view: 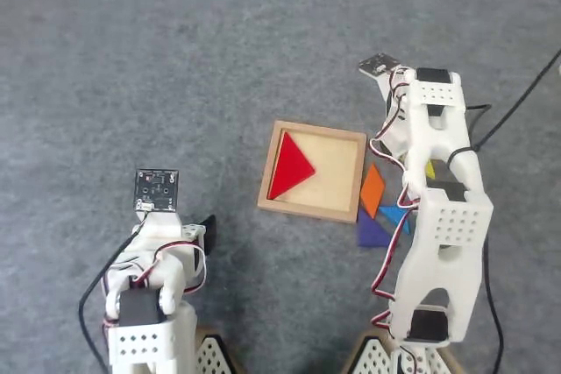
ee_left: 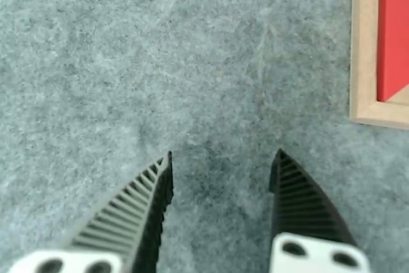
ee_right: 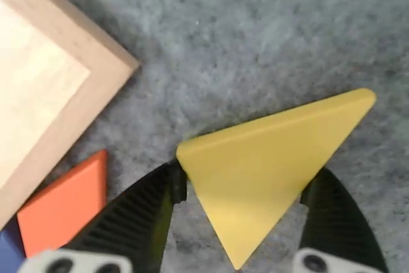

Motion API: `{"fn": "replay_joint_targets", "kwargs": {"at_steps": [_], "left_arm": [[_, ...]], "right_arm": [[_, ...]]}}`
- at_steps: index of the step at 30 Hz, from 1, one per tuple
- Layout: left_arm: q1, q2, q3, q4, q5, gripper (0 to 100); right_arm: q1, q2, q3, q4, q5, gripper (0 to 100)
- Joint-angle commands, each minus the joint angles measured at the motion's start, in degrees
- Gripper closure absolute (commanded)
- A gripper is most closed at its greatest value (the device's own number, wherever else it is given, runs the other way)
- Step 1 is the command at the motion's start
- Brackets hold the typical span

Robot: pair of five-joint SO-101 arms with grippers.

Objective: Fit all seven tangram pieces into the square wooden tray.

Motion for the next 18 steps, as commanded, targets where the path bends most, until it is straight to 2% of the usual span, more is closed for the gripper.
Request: {"fn": "replay_joint_targets", "kwargs": {"at_steps": [1,13,18], "left_arm": [[-0.3,-0.6,-0.7,-1.2,0.6,76],[-0.3,-0.6,-0.7,-1.2,0.6,76],[-0.3,-0.6,-0.7,-1.2,0.6,76]], "right_arm": [[0.0,-3.0,-1.6,0.8,-1.8,74.2],[-0.4,-9.8,-1.4,2.7,-6.7,74.0],[-3.3,-9.7,-1.5,1.1,-11.3,71.7]]}}
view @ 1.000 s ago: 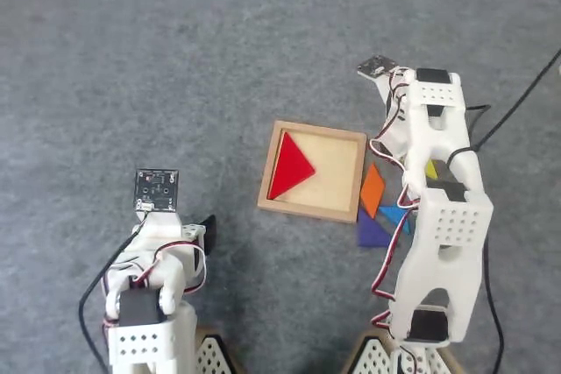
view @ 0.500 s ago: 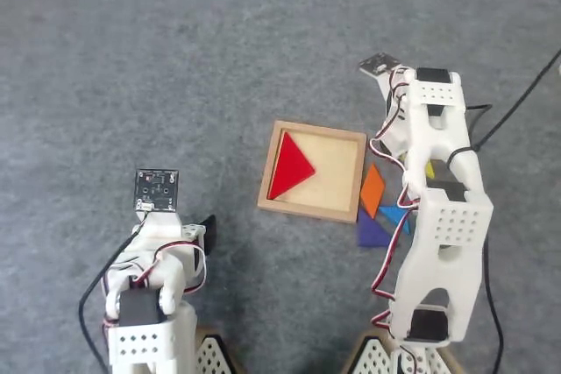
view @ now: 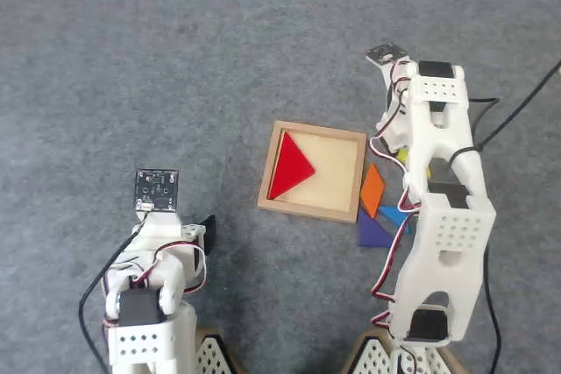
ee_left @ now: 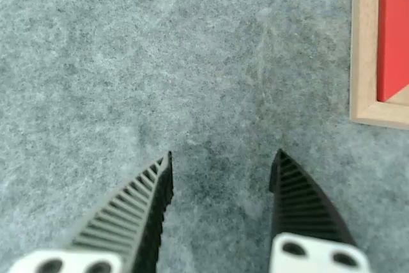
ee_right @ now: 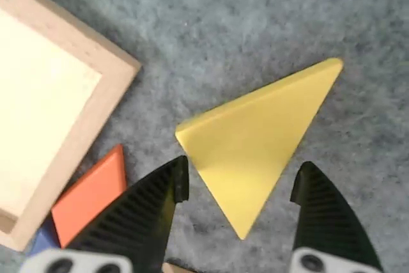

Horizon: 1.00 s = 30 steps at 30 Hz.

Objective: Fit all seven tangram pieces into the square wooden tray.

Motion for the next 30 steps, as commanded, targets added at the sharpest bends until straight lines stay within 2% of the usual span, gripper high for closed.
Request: {"fn": "replay_joint_targets", "kwargs": {"at_steps": [1,6,16,26,30], "left_arm": [[-0.3,-0.6,-0.7,-1.2,0.6,76],[-0.3,-0.6,-0.7,-1.2,0.6,76],[-0.3,-0.6,-0.7,-1.2,0.6,76],[-0.3,-0.6,-0.7,-1.2,0.6,76],[-0.3,-0.6,-0.7,-1.2,0.6,76]], "right_arm": [[-2.9,-4.7,-1.6,-1.2,-4.7,69.7],[-5.4,-4.7,-1.6,-1.5,-9.3,59.0],[-1.8,-2.9,-1.7,-4.4,-9.7,58.7],[-1.8,4.0,-1.7,-7.4,-9.8,58.9],[-1.5,4.3,-2.1,-7.8,-13.9,58.9]]}}
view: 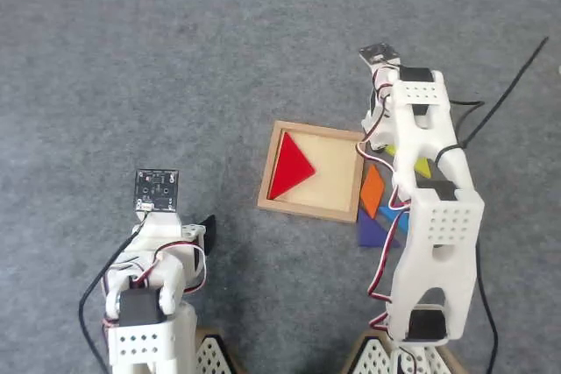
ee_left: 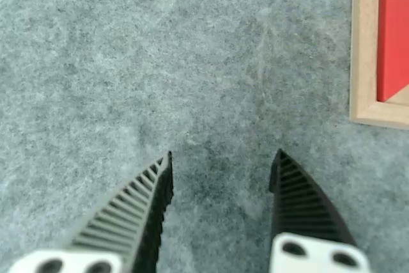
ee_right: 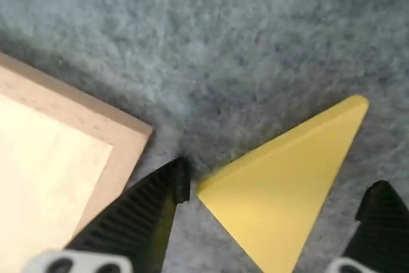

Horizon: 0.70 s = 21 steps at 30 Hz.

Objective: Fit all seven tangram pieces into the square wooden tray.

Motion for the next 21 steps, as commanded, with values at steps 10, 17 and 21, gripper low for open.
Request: {"fn": "replay_joint_targets", "kwargs": {"at_steps": [10,17,21], "left_arm": [[-0.3,-0.6,-0.7,-1.2,0.6,76],[-0.3,-0.6,-0.7,-1.2,0.6,76],[-0.3,-0.6,-0.7,-1.2,0.6,76]], "right_arm": [[2.0,4.2,-9.9,6.0,-8.2,58.9],[2.1,9.1,-15.5,12.3,-8.3,68.9],[2.0,9.1,-16.0,13.6,-8.3,69.6]]}}
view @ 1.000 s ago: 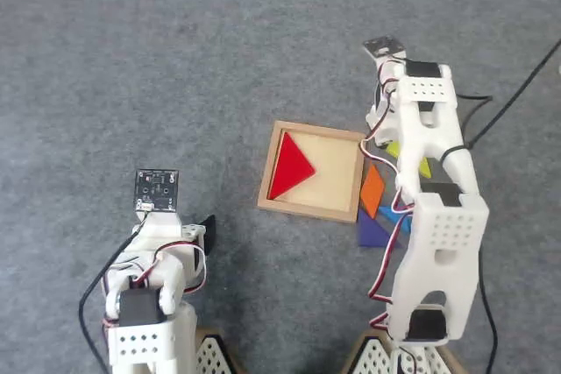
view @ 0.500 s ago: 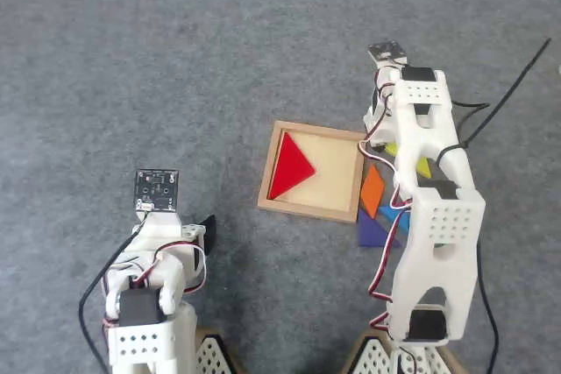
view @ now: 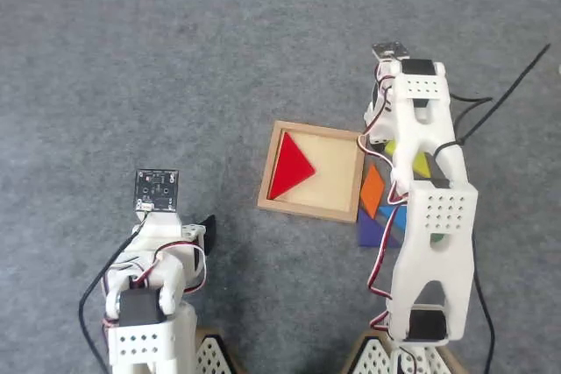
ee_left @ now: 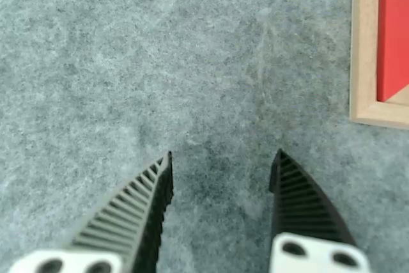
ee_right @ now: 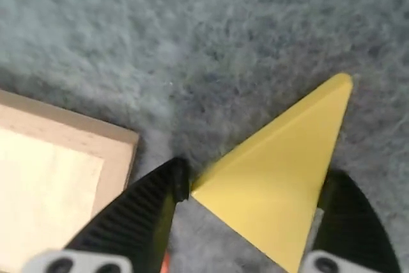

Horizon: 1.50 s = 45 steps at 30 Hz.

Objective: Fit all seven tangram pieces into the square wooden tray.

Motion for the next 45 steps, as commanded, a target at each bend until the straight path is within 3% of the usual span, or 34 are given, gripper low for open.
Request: {"fn": "replay_joint_targets", "kwargs": {"at_steps": [1,16,25,31,37,45], "left_arm": [[-0.3,-0.6,-0.7,-1.2,0.6,76],[-0.3,-0.6,-0.7,-1.2,0.6,76],[-0.3,-0.6,-0.7,-1.2,0.6,76],[-0.3,-0.6,-0.7,-1.2,0.6,76],[-0.3,-0.6,-0.7,-1.2,0.6,76],[-0.3,-0.6,-0.7,-1.2,0.6,76]], "right_arm": [[1.0,-0.1,-1.6,2.7,-0.5,69.6],[1.4,-0.2,-3.6,5.6,-3.0,69.9],[1.0,0.2,-15.2,15.4,-3.0,69.9],[-0.6,-0.6,-17.5,16.3,-2.1,69.9],[-7.8,-1.9,-18.1,16.2,5.9,69.9],[-17.9,-3.3,-18.1,15.8,23.7,69.9]]}}
